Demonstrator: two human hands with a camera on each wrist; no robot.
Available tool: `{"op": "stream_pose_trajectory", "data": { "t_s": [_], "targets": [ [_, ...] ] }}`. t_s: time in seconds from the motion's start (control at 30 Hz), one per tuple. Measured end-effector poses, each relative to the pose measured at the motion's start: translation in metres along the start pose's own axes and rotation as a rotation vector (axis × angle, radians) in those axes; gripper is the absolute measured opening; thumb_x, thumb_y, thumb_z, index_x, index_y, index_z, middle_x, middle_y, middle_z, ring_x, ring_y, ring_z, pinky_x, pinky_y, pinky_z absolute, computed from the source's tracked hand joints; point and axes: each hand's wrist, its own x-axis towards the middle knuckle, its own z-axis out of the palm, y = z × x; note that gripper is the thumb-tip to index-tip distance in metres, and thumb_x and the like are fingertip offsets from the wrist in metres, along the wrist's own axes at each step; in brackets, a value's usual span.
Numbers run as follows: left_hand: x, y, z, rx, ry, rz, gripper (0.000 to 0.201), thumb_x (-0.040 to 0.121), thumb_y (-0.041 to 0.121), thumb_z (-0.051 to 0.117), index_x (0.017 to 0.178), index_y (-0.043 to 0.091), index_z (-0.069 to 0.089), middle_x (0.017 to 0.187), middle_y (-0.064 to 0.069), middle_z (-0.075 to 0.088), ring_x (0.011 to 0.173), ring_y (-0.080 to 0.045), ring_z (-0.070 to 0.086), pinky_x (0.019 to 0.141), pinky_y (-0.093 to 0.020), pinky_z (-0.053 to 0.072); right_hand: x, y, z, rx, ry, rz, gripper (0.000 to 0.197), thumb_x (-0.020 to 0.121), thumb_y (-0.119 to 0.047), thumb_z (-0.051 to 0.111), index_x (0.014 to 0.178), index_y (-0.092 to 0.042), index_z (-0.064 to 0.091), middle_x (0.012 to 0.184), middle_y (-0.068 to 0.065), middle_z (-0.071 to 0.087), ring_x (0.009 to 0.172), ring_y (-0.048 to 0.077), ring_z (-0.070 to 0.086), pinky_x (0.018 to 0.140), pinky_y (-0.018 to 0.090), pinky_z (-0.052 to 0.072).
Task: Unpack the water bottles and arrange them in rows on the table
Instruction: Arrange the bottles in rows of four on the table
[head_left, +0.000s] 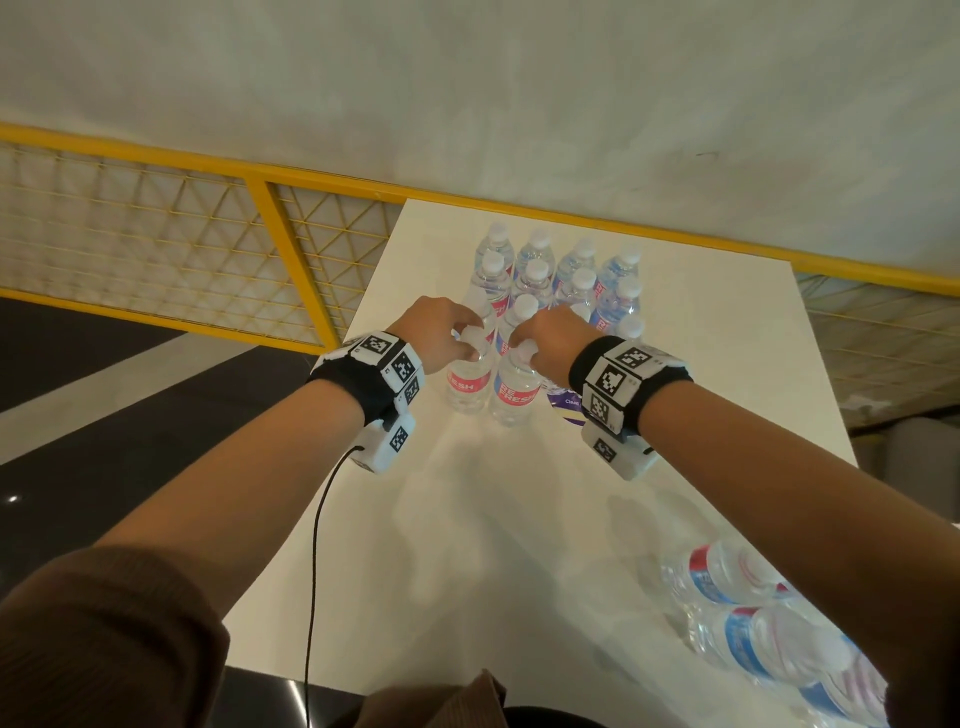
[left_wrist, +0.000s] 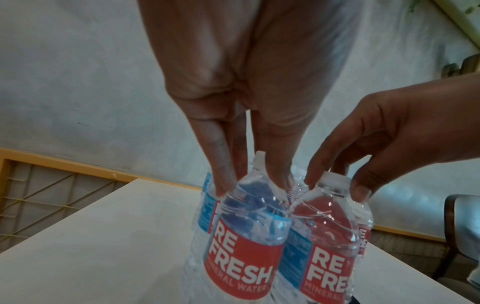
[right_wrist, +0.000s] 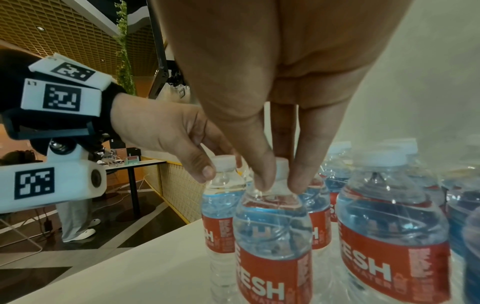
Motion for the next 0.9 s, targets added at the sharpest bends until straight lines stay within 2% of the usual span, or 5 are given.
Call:
{"op": "stream_pose_trajectory", "data": {
  "t_s": [0.17, 0.33, 0.57, 0.9],
  "targets": [
    [0.0001, 0.0058, -0.0011, 0.0, -0.033, 0.01, 0.044, 0.077, 0.021, 0.075, 0.119, 0.018, 0.064, 0.118, -0.006, 0.066, 0.104, -0.022, 0.062, 0.093, -0.03, 0.047, 0.0011, -0.0008, 0.0007, 0.007, 0.019, 0.015, 0.038, 0.092, -0.006, 0.051, 0.128, -0.016, 0.058, 0.128, 0.013, 0.057, 0.114, 0.03, 0.057, 0.099, 0.034, 0.045],
    [0.0016, 0.0047, -0.0038, -0.004, -0.043, 0.009, 0.043, 0.078, 0.019, 0.074, 0.12, 0.02, 0.064, 0.12, -0.006, 0.065, 0.108, -0.022, 0.06, 0.093, -0.028, 0.044, 0.0014, -0.0027, -0.0001, 0.005, 0.036, 0.027, 0.038, 0.092, -0.005, 0.052, 0.127, -0.017, 0.058, 0.128, 0.015, 0.055, 0.114, 0.031, 0.056, 0.1, 0.035, 0.044],
    [0.0013, 0.0034, -0.001, -0.032, -0.005, 0.008, 0.042, 0.079, 0.017, 0.073, 0.12, 0.02, 0.065, 0.123, -0.004, 0.064, 0.11, -0.021, 0.059, 0.089, -0.022, 0.041, 0.0009, -0.0051, -0.0026, 0.018, 0.068, 0.032, 0.04, 0.091, -0.001, 0.05, 0.128, -0.016, 0.059, 0.127, 0.015, 0.057, 0.112, 0.031, 0.058, 0.095, 0.034, 0.047],
    [0.0029, 0.0037, 0.0011, -0.045, -0.01, 0.001, 0.04, 0.078, 0.015, 0.073, 0.117, 0.021, 0.066, 0.118, -0.004, 0.066, 0.103, -0.02, 0.062, 0.085, -0.022, 0.041, -0.0034, -0.0071, -0.0064, 0.012, 0.06, 0.049, 0.041, 0.092, -0.004, 0.052, 0.131, -0.014, 0.056, 0.13, 0.016, 0.054, 0.114, 0.031, 0.057, 0.093, 0.032, 0.047]
  ]
}}
